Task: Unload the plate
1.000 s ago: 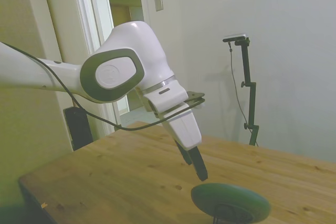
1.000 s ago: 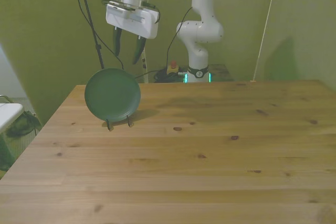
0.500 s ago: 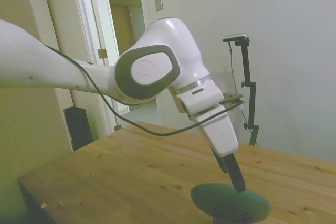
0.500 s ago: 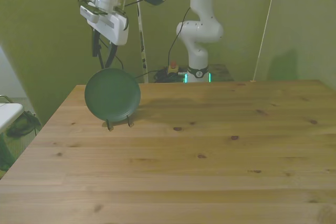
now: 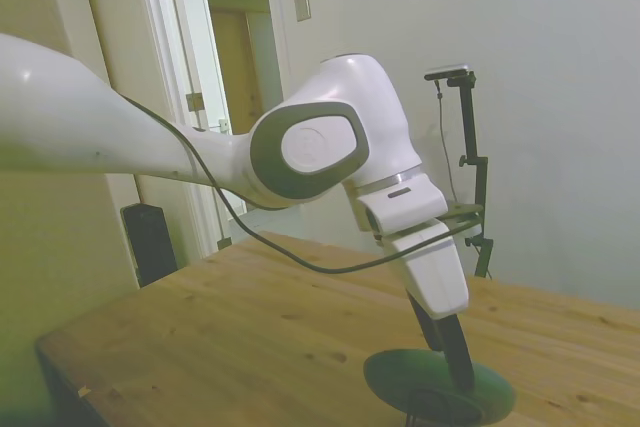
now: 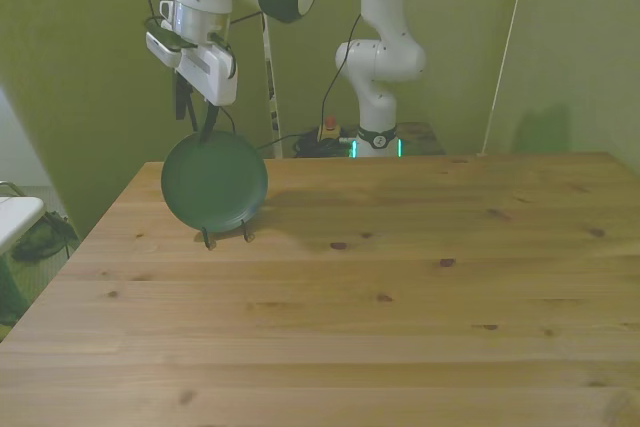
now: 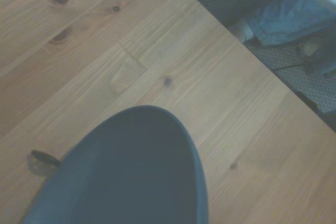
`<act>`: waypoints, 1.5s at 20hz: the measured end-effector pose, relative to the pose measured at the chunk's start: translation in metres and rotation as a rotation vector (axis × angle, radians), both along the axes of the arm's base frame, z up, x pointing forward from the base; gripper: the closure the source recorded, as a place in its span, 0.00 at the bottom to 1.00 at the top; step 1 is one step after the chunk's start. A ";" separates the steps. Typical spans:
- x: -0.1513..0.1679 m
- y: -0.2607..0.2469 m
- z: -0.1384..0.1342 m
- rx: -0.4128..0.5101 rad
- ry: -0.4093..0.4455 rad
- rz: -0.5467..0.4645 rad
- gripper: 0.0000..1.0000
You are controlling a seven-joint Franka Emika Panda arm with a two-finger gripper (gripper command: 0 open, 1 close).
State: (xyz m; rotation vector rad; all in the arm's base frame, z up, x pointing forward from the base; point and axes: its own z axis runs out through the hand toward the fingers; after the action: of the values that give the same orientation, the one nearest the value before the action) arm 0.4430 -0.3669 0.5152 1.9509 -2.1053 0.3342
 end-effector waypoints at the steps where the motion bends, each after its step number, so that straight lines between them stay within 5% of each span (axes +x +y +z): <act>1: 0.002 -0.001 -0.003 0.001 0.005 0.000 0.00; 2: 0.004 -0.001 -0.006 0.002 0.010 0.001 0.00; 3: 0.004 -0.001 -0.008 0.004 0.014 0.002 1.00; 30: 0.002 0.000 -0.022 0.017 0.034 0.018 1.00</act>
State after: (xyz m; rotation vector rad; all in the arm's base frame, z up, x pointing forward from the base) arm 0.4446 -0.3668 0.4931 1.9720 -2.0775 0.2848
